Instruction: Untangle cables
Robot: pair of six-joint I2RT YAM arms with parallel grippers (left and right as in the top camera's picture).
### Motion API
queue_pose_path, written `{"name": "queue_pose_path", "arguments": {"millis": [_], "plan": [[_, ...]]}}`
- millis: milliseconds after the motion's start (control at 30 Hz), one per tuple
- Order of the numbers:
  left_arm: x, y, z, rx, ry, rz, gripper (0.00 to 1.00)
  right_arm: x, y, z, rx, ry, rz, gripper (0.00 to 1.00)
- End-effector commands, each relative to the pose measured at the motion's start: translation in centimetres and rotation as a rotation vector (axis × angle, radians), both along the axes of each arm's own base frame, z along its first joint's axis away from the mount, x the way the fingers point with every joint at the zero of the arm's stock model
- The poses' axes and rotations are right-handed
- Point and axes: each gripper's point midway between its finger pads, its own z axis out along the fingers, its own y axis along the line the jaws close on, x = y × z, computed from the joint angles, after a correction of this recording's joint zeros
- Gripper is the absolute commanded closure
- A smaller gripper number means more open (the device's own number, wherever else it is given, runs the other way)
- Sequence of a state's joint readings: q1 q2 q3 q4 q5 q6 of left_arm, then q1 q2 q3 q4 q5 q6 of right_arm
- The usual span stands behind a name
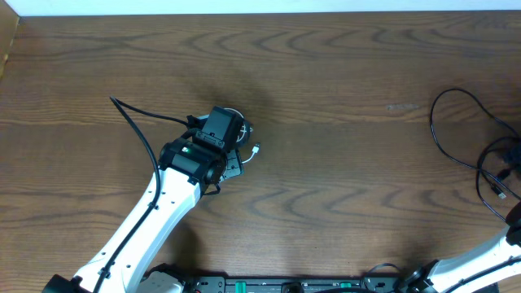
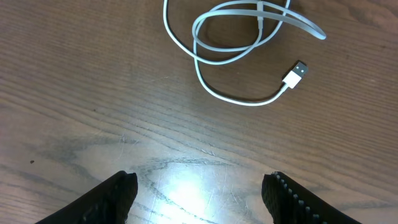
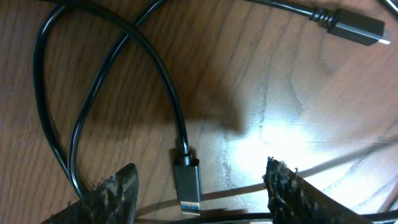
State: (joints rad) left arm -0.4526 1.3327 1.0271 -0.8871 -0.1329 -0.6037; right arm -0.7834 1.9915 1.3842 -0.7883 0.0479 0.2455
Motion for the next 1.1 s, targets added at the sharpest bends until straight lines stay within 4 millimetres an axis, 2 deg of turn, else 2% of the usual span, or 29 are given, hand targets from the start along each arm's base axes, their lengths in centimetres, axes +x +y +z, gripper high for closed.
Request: {"name": "queue_pose_path", "arguments": {"millis": [0, 200, 600, 767, 1000, 1067], "plan": [[0.1, 0.1, 0.4, -0.006, -0.01, 0.014, 0.3, 0.1, 0.3, -0.5, 0.013, -0.004, -0.008, 0.4], [0.1, 0.1, 0.4, -0.006, -0.01, 0.015, 0.3, 0.1, 0.6, -1.0, 0.017, -0.005, -0.021, 0.41], [0.1, 0.1, 0.4, -0.007, -0.01, 0.015, 0.3, -0.8, 2.2, -3.7, 0.034, 0.004, -0.009, 0.43], [0.1, 0.1, 0.4, -0.007, -0.01, 0.015, 0.3, -1.0, 2.5, -4.1, 0.036, 0.004, -0.009, 0.56], [0.1, 0.1, 0.4, -0.007, -0.01, 0.015, 0.3, -0.8, 2.6, -4.1, 0.043, -0.004, -0.007, 0.79], [0.1, 0.1, 0.4, -0.007, -0.01, 0.015, 0.3, -0.8, 2.6, -4.1, 0.044, -0.005, -0.007, 0.82]]}}
